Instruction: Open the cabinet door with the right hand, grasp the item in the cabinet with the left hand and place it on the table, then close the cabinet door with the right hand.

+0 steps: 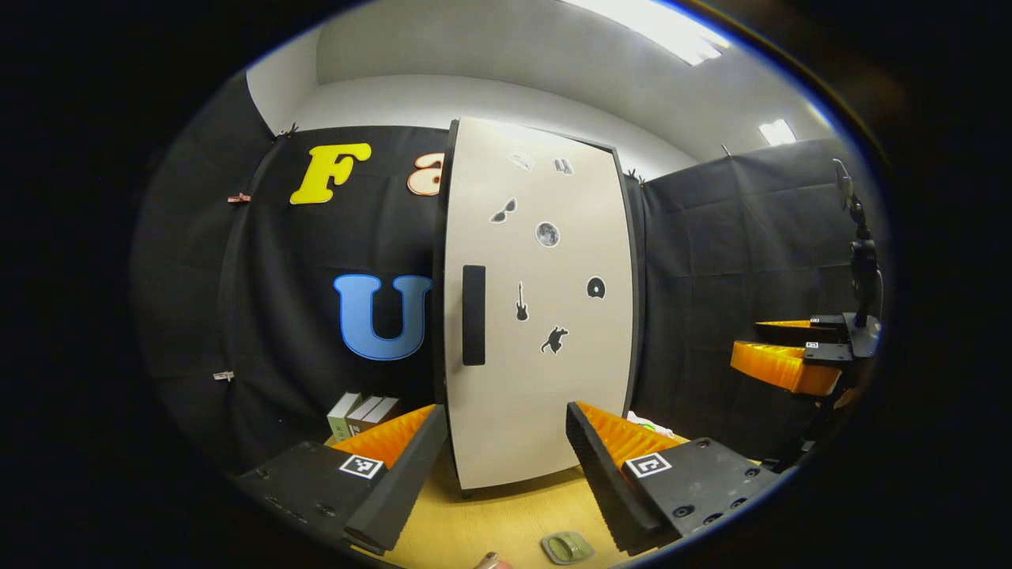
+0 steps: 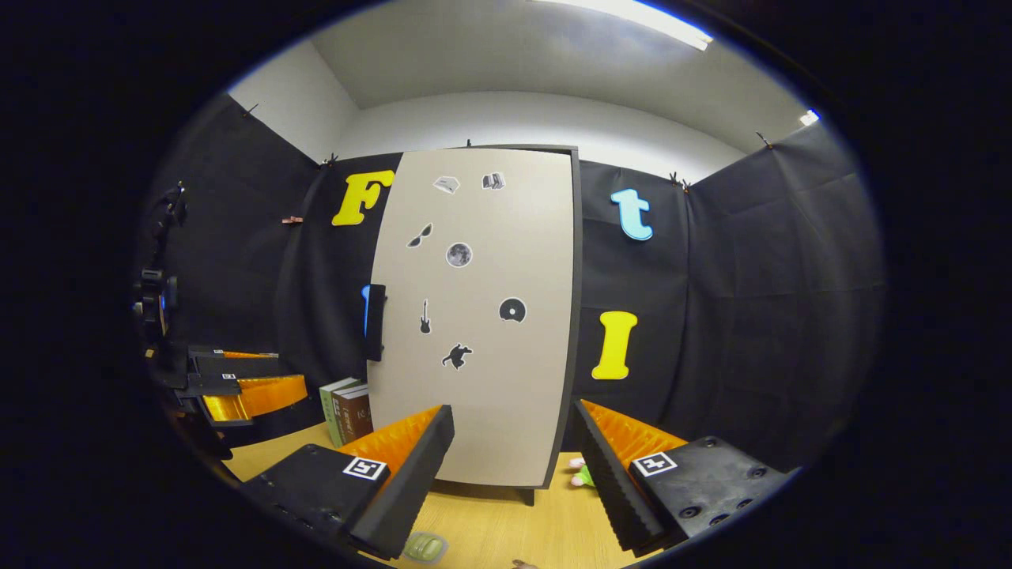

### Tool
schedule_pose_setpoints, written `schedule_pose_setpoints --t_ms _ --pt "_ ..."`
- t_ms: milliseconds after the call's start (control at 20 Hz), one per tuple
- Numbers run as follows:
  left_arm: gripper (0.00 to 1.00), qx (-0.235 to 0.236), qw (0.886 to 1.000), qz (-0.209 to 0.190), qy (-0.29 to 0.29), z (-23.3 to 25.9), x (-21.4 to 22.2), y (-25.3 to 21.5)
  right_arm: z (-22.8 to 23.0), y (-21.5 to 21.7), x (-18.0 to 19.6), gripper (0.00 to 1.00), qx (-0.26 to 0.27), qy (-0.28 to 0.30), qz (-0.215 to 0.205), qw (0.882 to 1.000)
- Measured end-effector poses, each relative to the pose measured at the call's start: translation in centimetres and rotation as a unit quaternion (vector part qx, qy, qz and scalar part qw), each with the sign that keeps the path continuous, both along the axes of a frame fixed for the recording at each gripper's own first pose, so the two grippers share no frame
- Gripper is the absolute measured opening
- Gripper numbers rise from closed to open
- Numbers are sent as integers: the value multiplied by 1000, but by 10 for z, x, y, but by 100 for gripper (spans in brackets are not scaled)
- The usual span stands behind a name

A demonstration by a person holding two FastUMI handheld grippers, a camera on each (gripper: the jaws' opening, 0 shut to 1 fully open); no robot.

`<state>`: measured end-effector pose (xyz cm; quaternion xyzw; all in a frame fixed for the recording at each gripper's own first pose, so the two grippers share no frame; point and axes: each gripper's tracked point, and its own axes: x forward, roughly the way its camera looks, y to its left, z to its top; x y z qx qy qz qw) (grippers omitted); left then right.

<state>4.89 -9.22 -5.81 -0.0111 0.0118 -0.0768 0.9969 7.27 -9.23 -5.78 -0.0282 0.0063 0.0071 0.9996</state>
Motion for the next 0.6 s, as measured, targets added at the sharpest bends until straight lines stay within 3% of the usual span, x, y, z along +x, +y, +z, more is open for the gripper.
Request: schedule_pose_setpoints --t_ms 600 --pt "95 -7 1000 0 -6 3 13 3 -4 3 16 96 -10 0 7 1000"
